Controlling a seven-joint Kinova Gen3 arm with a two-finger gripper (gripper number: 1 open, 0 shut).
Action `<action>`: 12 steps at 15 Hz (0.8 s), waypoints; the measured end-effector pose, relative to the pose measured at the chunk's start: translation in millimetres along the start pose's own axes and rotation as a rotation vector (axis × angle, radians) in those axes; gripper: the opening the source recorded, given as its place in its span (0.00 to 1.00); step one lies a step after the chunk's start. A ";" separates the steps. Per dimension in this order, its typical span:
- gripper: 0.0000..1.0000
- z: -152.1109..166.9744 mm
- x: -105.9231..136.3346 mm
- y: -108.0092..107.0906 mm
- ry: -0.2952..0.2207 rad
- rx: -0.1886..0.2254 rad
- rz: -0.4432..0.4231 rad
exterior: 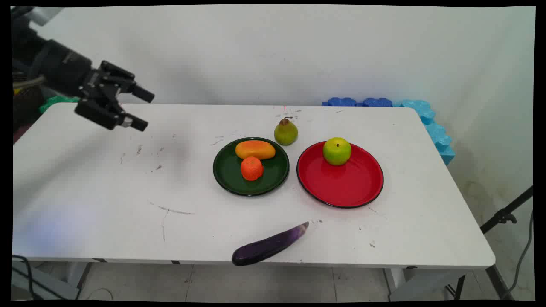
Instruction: Pick up the mandarin from the green plate
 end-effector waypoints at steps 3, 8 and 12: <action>1.00 16.0 33.0 1.3 -0.061 0.016 0.025; 1.00 44.2 65.8 1.4 -0.142 0.039 0.053; 1.00 80.1 87.7 -3.4 -0.222 0.065 0.064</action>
